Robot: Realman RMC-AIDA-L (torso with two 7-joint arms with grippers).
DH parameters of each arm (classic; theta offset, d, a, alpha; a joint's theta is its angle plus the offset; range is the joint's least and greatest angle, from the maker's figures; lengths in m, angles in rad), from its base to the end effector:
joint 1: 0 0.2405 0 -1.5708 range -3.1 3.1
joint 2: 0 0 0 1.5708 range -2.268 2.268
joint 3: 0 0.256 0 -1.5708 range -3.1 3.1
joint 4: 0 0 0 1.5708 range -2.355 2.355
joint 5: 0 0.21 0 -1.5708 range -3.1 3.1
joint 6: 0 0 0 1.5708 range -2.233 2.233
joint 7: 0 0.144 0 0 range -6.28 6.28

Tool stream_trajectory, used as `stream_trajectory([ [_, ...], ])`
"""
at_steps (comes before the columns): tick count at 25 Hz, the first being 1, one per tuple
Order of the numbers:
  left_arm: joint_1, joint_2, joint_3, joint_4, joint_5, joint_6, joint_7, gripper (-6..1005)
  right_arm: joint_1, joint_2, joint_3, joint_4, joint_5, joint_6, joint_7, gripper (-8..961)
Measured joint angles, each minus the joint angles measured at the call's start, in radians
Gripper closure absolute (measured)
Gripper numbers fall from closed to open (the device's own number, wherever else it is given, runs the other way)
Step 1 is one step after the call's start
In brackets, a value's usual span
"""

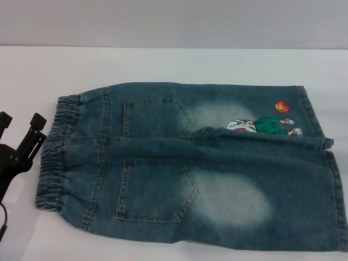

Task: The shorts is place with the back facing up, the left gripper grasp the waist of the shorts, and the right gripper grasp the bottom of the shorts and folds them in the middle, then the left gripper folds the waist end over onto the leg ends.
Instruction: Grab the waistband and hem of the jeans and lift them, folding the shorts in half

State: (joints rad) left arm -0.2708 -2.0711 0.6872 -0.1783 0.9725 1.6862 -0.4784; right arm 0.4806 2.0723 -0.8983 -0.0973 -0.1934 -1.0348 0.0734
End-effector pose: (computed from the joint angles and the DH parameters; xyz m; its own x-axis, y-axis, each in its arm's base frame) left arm -0.3388 0.2185 -0.0157 0.4245 -0.0815 0.9018 0.8488 -0.3109 -0.4277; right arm 0.3802 0.3459 0.0522 0.7596 0.0001 -0.6504 -0.6344 0.2204 -0.7409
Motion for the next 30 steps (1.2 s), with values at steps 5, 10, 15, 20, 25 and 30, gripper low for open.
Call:
stream_trajectory([
  [5,0.0,-0.001,-0.017,-0.002,0.0,0.001,0.004,153,-0.003,0.0,-0.001,-0.013,0.0,-0.003,0.0,259],
  [10,-0.012,-0.004,-0.022,-0.003,0.0,-0.011,0.005,153,-0.001,0.0,-0.001,-0.015,0.0,-0.004,-0.001,260],
  [15,-0.02,-0.004,-0.025,-0.008,0.001,-0.011,0.006,153,0.003,-0.001,0.003,-0.016,0.0,-0.003,-0.001,260],
  [20,-0.023,-0.003,-0.055,-0.017,0.002,-0.004,0.005,154,0.016,0.0,0.012,-0.017,0.007,-0.012,-0.001,259],
  [25,-0.023,-0.004,-0.094,-0.018,0.002,-0.003,-0.001,154,0.021,0.002,0.012,-0.023,0.008,-0.018,0.002,259],
  [30,-0.024,-0.002,-0.121,-0.007,0.007,0.035,0.002,154,0.021,0.005,0.012,-0.019,0.01,-0.018,0.006,260],
])
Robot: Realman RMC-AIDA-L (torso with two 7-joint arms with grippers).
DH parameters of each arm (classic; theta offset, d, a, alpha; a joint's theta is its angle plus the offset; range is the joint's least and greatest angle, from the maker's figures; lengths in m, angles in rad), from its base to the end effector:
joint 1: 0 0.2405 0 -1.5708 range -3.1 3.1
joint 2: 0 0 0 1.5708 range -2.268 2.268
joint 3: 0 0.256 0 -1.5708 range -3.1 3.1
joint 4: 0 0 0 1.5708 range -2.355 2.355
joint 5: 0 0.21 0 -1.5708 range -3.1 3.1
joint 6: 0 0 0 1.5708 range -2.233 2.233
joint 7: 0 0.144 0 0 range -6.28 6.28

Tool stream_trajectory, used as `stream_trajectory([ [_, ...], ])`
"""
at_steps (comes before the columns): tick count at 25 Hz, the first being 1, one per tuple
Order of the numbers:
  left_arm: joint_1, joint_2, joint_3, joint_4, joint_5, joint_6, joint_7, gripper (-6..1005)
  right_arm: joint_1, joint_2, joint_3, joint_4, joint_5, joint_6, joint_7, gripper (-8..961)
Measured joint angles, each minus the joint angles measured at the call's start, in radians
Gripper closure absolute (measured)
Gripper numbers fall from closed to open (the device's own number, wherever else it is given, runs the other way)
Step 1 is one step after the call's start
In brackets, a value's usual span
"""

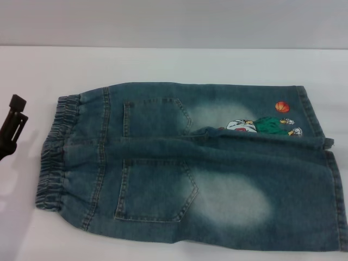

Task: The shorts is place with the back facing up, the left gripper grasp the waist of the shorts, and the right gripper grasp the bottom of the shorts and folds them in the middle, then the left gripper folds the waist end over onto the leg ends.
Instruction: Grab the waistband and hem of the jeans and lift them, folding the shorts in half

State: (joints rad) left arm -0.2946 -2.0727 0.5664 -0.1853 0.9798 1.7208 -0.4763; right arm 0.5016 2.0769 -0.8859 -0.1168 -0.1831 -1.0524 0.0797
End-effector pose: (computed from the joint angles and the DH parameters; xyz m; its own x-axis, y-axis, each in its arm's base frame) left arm -0.3343 0.2300 -0.0024 0.3893 -0.1808 0.9032 0.8675 -0.2577 -0.4255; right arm 0.3692 0.3557 0.0582 0.7525 0.0546 -0.6563 -0.6498 0.2237 -0.7265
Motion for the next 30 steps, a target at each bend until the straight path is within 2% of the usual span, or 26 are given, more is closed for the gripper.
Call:
stream_trajectory([
  [20,-0.035,0.004,-0.007,0.0,0.001,-0.015,-0.048,154,0.023,0.002,-0.004,0.006,0.001,0.006,0.004,260],
  [23,-0.045,0.013,0.032,0.065,0.029,-0.047,-0.206,154,0.025,0.001,-0.008,0.006,0.001,0.007,0.004,260],
  [27,-0.067,0.018,0.144,0.281,0.113,-0.117,-0.534,154,0.028,0.001,-0.01,0.006,-0.001,0.008,0.005,260],
  [30,-0.087,0.034,0.239,0.45,0.186,-0.187,-0.829,155,0.028,0.001,-0.007,0.006,-0.001,0.008,0.005,260],
])
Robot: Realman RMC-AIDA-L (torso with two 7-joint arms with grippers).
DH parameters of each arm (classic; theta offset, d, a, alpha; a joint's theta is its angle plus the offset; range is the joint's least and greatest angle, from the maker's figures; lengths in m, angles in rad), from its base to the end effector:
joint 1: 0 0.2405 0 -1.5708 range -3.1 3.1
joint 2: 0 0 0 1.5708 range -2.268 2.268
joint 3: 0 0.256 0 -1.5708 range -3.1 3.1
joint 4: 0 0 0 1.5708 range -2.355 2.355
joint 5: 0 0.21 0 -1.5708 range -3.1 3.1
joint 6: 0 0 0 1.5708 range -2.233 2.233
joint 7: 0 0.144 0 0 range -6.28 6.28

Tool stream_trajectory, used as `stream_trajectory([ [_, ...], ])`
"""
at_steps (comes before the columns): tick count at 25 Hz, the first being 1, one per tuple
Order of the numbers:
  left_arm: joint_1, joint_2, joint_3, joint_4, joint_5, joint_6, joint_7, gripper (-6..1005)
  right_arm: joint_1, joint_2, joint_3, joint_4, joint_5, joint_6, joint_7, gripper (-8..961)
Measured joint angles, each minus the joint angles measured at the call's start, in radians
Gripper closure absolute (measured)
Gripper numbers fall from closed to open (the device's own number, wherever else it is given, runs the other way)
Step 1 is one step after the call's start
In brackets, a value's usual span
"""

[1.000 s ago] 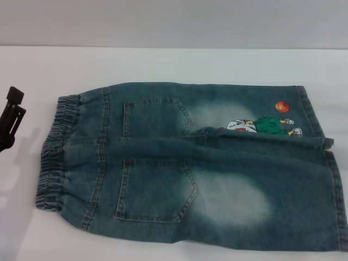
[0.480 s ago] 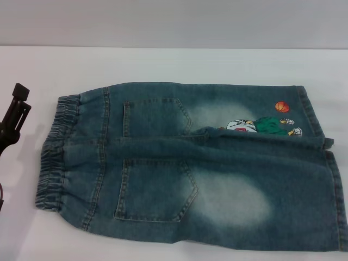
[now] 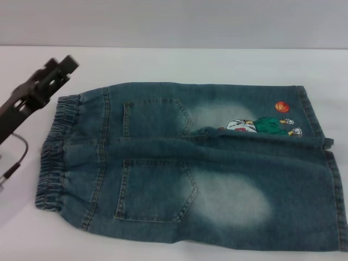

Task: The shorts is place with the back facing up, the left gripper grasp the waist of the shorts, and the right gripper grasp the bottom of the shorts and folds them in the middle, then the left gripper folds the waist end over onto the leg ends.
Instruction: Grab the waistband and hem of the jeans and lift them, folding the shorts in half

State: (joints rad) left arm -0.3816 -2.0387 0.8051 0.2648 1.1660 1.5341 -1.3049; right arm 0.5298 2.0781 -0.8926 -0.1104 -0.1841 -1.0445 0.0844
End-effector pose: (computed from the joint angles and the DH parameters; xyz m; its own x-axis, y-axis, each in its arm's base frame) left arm -0.3002 0.3055 0.0216 0.1781 0.2657 0.9474 0.8079 -0.5892 0.0134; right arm 0.3600 0.3652 0.0546 0.7471 0.0616 -0.6618 -0.6590 0.1984 -0.7255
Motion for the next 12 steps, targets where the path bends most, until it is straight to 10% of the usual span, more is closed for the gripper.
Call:
stream_trajectory([
  [12,-0.053,0.119,0.069,0.361,0.437,0.067,-0.666,155,-0.012,-0.005,0.018,0.006,0.002,0.001,0.0,259],
])
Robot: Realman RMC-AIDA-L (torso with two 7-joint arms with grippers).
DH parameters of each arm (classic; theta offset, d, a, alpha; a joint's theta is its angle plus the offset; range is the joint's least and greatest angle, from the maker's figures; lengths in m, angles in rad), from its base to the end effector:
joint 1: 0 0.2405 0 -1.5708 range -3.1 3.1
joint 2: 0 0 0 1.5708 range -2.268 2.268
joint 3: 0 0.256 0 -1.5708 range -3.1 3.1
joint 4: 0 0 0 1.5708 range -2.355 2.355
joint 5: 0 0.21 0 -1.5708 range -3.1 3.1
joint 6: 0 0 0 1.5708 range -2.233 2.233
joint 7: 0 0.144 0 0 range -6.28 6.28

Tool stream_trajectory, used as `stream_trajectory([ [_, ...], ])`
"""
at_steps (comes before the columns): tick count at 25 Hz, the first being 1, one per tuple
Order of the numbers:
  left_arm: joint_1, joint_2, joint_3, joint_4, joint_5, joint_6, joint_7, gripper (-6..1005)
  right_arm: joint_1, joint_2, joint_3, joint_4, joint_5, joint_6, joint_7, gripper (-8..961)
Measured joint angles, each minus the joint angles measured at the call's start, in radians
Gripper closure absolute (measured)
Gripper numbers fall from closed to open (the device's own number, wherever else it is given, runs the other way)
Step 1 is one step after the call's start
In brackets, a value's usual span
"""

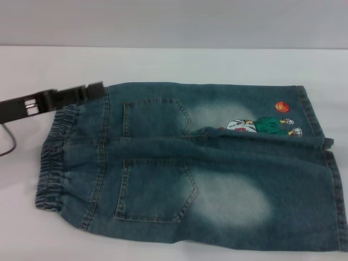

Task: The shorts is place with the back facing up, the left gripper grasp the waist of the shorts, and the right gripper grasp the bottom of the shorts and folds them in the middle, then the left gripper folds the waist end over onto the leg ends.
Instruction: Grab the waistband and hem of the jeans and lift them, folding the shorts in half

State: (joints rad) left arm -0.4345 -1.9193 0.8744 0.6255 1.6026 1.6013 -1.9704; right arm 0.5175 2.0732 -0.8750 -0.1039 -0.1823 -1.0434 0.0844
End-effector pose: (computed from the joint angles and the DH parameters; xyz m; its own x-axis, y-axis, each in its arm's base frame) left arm -0.2751 0.3281 0.0619 0.3325 0.6984 0.6338 0.7952 -0.5689 0.2096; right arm 0.3681 0.3595 0.0577 0.7440 0.0498 -0.6663 -0.6584 0.2250 -0.7183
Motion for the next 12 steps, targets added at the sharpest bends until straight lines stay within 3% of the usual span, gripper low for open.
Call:
stream_trajectory([
  [6,0.011,0.041,-0.013,0.089,0.226,0.013,-0.181,155,-0.01,-0.005,0.064,-0.005,0.001,0.0,-0.005,259],
  [12,0.011,0.053,-0.08,0.099,0.434,0.027,-0.257,155,-0.014,-0.008,0.089,-0.01,0.001,0.0,-0.007,260],
])
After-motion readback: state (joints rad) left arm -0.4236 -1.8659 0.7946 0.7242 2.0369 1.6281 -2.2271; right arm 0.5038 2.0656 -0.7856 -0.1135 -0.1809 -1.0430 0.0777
